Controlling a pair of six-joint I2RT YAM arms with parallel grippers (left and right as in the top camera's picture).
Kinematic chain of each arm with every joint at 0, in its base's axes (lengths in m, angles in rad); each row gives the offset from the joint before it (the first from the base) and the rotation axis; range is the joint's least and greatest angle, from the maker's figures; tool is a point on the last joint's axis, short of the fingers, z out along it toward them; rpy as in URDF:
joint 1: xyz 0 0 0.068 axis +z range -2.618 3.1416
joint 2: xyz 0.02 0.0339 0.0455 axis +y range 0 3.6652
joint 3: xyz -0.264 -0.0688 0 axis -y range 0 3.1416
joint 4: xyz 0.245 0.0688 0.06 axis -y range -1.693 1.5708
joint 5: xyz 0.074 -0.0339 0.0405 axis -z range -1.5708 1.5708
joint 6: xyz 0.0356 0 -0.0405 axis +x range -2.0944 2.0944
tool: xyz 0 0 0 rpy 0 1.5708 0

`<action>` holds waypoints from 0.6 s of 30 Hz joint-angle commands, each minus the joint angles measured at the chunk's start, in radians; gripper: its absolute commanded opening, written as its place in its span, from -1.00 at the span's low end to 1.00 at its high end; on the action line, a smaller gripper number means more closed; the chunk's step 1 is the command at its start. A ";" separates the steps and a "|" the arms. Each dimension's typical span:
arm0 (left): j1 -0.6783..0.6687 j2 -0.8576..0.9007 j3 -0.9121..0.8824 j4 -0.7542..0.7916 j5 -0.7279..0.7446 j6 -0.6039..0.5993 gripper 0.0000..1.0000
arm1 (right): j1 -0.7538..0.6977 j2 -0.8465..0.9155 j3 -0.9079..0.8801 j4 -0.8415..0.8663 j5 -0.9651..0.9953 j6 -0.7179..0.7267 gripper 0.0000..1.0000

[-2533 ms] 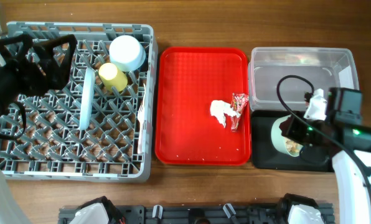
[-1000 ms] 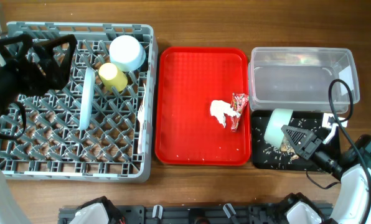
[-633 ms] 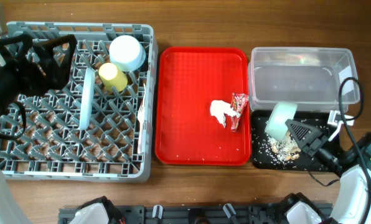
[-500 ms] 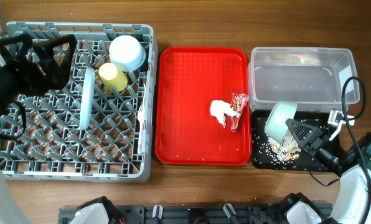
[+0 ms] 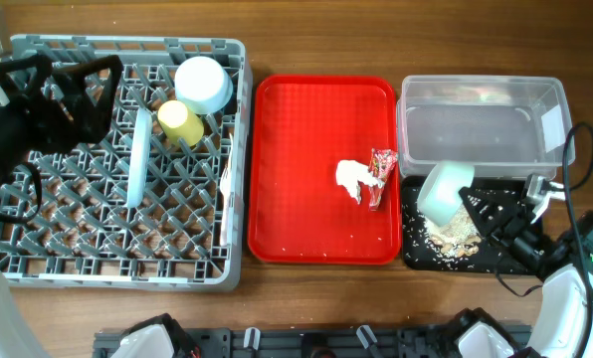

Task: Sort waste into correct bins and load items into the dishwasher rack
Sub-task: 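Tilt the bowl with the right gripper to pour rice onto the black tray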

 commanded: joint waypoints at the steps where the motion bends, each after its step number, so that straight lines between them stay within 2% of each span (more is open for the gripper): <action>1: -0.002 -0.001 0.001 0.003 0.011 -0.009 1.00 | -0.004 0.001 0.000 0.015 -0.065 0.119 -0.92; 18: -0.002 -0.001 0.001 0.003 0.011 -0.009 1.00 | -0.004 0.003 0.000 0.125 -0.110 0.244 -0.92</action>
